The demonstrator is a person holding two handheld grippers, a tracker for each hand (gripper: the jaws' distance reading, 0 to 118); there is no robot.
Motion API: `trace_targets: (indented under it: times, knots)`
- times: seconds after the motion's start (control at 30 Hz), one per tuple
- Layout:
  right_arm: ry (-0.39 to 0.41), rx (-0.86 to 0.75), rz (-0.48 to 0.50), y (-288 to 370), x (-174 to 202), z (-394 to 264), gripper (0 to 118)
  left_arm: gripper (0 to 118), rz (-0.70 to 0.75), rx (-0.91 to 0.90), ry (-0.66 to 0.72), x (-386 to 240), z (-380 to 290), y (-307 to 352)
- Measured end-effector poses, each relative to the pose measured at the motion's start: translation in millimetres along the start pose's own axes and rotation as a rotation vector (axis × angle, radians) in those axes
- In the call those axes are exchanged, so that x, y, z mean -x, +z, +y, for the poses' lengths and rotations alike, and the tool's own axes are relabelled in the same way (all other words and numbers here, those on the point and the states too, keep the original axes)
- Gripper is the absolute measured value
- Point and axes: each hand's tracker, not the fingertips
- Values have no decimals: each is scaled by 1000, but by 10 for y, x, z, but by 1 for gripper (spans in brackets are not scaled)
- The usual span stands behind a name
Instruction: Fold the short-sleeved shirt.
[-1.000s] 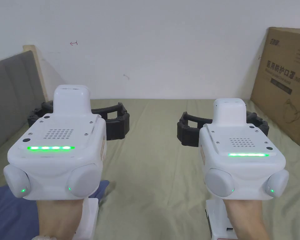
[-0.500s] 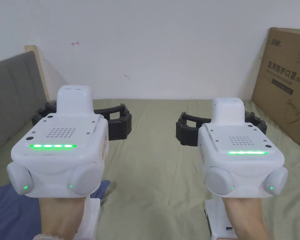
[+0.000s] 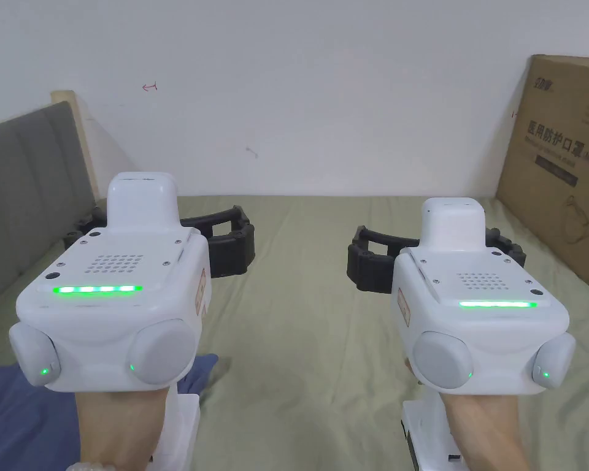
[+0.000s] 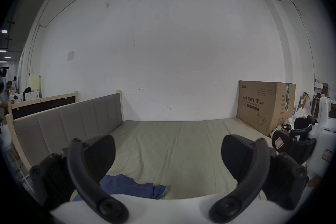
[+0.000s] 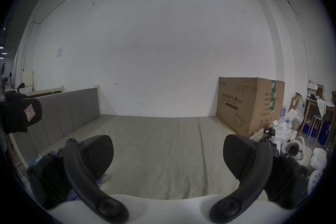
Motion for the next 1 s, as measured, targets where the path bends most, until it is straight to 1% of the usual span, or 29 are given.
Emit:
trace_targets:
  times: [0.03, 0.07, 0.1, 0.13, 0.17, 0.2, 0.23, 0.27, 0.3, 0.33, 0.4, 0.47, 0.57, 0.7, 0.8, 0.87, 0.9, 0.93, 1.0]
  knots:
    - [-1, 4, 2, 2, 1, -4, 115, 107, -4, -5, -1, -5, -4, 14]
    - [0, 4, 3, 10, 4, -7, 104, 96, -10, -11, -4, -9, -8, 23]
    - [4, 4, 4, 22, 13, -7, 79, 80, -13, -13, -7, -14, -10, 29]
    - [14, 0, -15, 23, 31, -13, 32, 50, -8, -12, -10, -28, -10, 31]
    - [26, 0, -40, 9, 44, -20, 16, 24, 10, -11, -16, -42, -14, 35]
    - [29, -1, -53, 0, 41, -24, 16, 4, 37, -10, -16, -50, -18, 29]
    - [20, 2, -22, 2, 22, -19, 13, 0, 65, -1, -9, -44, -19, 24]
    - [8, 12, 13, 4, 13, -7, 2, 0, 36, -4, 19, -16, -21, 36]
    - [1, 13, 21, 2, 9, -7, 0, 0, -20, -1, 65, 16, -8, 46]
    - [5, 1, 15, 16, 21, -18, 0, 0, -38, 19, 72, 34, 2, 37]
    - [13, 9, 2, 0, 37, -2, 0, 0, -19, 22, 39, 6, 15, 27]
    - [9, 13, 11, -5, 41, -4, 0, 0, -8, 18, 7, 2, -2, 13]
    - [-3, 21, 19, -17, 72, 15, 0, 0, -27, 24, 30, 44, 11, 9]
    - [11, 16, 41, -56, 208, 60, 0, 0, 4, 21, 7, 145, 41, 57]
    - [9, 13, 91, -123, 426, 101, 0, 0, 43, 20, 1, 379, 76, 163]
    - [-11, 23, 146, -155, 645, 108, 0, 0, 96, 30, 36, 604, 97, 244]
    - [-22, 30, 192, -165, 771, 101, 0, 0, 129, 28, 38, 722, 97, 300]
    - [-23, 37, 231, -175, 913, 90, 0, 0, 181, 30, 31, 830, 96, 358]
    - [-18, 49, 296, -171, 1174, 68, 0, 0, 236, 41, 18, 1062, 95, 470]
